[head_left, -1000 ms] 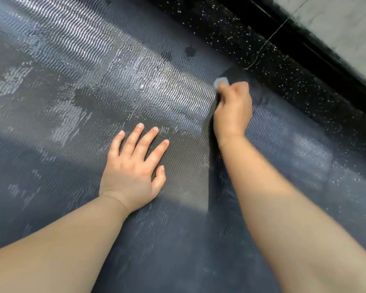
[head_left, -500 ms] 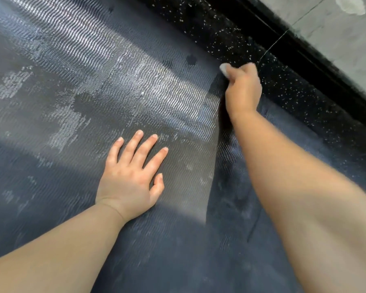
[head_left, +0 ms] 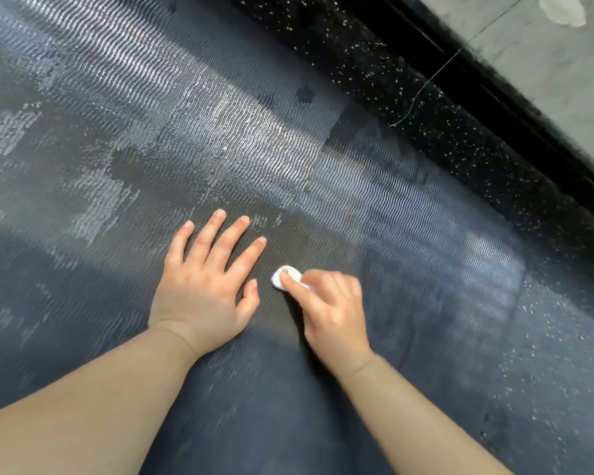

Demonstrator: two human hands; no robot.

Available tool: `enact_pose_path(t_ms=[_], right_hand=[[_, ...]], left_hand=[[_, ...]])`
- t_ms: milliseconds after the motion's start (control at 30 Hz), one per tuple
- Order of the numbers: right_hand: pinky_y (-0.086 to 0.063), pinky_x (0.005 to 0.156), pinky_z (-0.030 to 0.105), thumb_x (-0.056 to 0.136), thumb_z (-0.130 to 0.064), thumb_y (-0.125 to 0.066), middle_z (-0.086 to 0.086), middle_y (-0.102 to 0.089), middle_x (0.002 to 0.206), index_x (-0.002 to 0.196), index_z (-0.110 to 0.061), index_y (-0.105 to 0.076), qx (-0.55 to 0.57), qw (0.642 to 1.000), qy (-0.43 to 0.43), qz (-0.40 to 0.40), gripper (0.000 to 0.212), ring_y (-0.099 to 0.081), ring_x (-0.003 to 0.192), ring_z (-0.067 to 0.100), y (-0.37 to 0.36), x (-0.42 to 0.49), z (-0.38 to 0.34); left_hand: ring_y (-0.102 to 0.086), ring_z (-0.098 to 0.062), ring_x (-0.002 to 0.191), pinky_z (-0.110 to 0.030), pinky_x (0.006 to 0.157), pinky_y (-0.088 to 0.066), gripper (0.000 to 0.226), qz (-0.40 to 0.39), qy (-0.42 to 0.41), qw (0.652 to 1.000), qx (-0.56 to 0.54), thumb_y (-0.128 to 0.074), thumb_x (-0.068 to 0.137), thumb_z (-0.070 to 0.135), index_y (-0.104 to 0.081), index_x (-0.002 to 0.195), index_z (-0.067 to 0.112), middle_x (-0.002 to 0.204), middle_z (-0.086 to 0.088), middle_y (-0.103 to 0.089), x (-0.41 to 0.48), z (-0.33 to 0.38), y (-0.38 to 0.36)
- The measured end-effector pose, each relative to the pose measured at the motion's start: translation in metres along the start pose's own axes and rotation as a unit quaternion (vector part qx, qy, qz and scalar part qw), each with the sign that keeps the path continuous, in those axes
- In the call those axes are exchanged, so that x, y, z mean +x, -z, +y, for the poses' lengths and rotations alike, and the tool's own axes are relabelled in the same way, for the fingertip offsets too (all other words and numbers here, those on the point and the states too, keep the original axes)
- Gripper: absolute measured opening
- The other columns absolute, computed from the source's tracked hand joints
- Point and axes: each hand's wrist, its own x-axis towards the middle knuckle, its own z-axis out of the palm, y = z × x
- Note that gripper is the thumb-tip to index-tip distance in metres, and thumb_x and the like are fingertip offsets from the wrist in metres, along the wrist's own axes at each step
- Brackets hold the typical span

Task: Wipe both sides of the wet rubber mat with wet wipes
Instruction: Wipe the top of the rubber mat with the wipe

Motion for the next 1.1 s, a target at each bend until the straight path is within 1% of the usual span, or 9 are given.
enact_pose_path(t_ms=[100, 167, 267, 367, 533, 700, 833, 933, 1100], right_hand=[[-0.039, 0.054, 0.034, 0.087, -0.009, -0.064, 0.007, -0.06, 0.073, 0.101, -0.024, -0.071, -0.02, 0.998, 0.049, 0.022, 0.022, -0.055, 0.062, 0.027, 0.006, 0.048, 0.044], [-0.041, 0.058, 0.037, 0.087, -0.011, -0.065, 0.011, -0.059, 0.076, 0.095, -0.023, -0.075, -0.051, 0.994, -0.056, 0.082, 0.018, -0.055, 0.068, 0.032, 0.008, 0.095, 0.079], [-0.043, 0.083, 0.041, 0.094, -0.021, -0.053, 0.007, -0.058, 0.1, 0.107, -0.028, -0.07, -0.072, 0.958, -0.249, 0.121, 0.023, -0.051, 0.095, 0.031, 0.007, 0.148, 0.12], [-0.042, 0.09, 0.034, 0.092, -0.021, -0.052, 0.0, -0.052, 0.1, 0.101, -0.027, -0.07, -0.04, 0.94, -0.308, 0.142, 0.021, -0.05, 0.1, 0.024, 0.005, 0.162, 0.121], [-0.043, 0.068, 0.039, 0.085, -0.002, -0.054, 0.017, -0.06, 0.087, 0.1, -0.013, -0.073, -0.04, 0.969, -0.203, 0.132, 0.026, -0.055, 0.078, 0.034, -0.003, 0.082, 0.046], [-0.038, 0.065, 0.033, 0.09, -0.016, -0.046, -0.007, -0.053, 0.093, 0.11, -0.032, -0.057, 0.01, 0.991, -0.132, 0.021, 0.028, -0.053, 0.073, 0.02, -0.002, -0.051, -0.044], [-0.036, 0.062, 0.032, 0.094, -0.018, -0.041, -0.006, -0.055, 0.086, 0.101, -0.035, -0.061, 0.007, 0.998, -0.065, -0.002, 0.028, -0.053, 0.069, 0.02, 0.006, -0.05, -0.03], [-0.041, 0.064, 0.036, 0.088, -0.015, -0.049, 0.009, -0.062, 0.081, 0.09, -0.025, -0.075, -0.027, 0.991, -0.114, 0.063, 0.028, -0.056, 0.072, 0.029, 0.006, 0.009, 0.015], [-0.042, 0.085, 0.046, 0.089, -0.013, -0.054, 0.011, -0.058, 0.096, 0.105, -0.021, -0.072, -0.02, 0.944, -0.301, 0.132, 0.025, -0.055, 0.091, 0.029, -0.001, 0.094, 0.069]], left_hand=[[-0.045, -0.036, 0.129, -0.056, 0.104, -0.03, 0.049, -0.003, -0.004, 1.0, 0.008, -0.044, 0.082, 0.034, -0.063, 0.124, 0.016, 0.137, -0.012, -0.052, -0.001, -0.001, -0.001], [-0.044, -0.036, 0.13, -0.056, 0.105, -0.03, 0.048, -0.004, -0.004, 1.0, 0.011, -0.044, 0.083, 0.034, -0.062, 0.124, 0.017, 0.137, -0.012, -0.052, -0.001, -0.001, -0.002], [-0.044, -0.035, 0.13, -0.056, 0.105, -0.03, 0.048, -0.001, -0.006, 1.0, 0.016, -0.045, 0.083, 0.034, -0.062, 0.124, 0.017, 0.137, -0.012, -0.052, -0.001, -0.001, -0.002], [-0.044, -0.035, 0.13, -0.055, 0.105, -0.03, 0.048, 0.001, -0.006, 1.0, 0.018, -0.045, 0.083, 0.034, -0.062, 0.125, 0.017, 0.137, -0.011, -0.052, -0.001, -0.001, -0.002], [-0.045, -0.035, 0.129, -0.055, 0.104, -0.03, 0.049, 0.005, -0.004, 1.0, 0.013, -0.046, 0.081, 0.034, -0.063, 0.124, 0.017, 0.136, -0.012, -0.053, 0.0, 0.001, -0.001], [-0.045, -0.036, 0.129, -0.055, 0.105, -0.03, 0.048, 0.005, -0.001, 1.0, 0.01, -0.046, 0.081, 0.033, -0.063, 0.124, 0.017, 0.137, -0.012, -0.052, 0.0, 0.001, 0.0], [-0.044, -0.036, 0.13, -0.055, 0.106, -0.03, 0.048, 0.008, -0.004, 1.0, 0.008, -0.047, 0.081, 0.033, -0.062, 0.124, 0.017, 0.137, -0.012, -0.052, -0.001, 0.0, -0.001], [-0.043, -0.036, 0.13, -0.055, 0.106, -0.03, 0.048, 0.01, -0.005, 1.0, 0.012, -0.047, 0.082, 0.033, -0.061, 0.125, 0.017, 0.137, -0.012, -0.052, -0.002, -0.001, -0.002], [-0.044, -0.035, 0.13, -0.054, 0.106, -0.03, 0.048, 0.016, -0.007, 1.0, 0.016, -0.047, 0.082, 0.034, -0.062, 0.125, 0.017, 0.136, -0.012, -0.053, -0.003, 0.0, -0.003]])
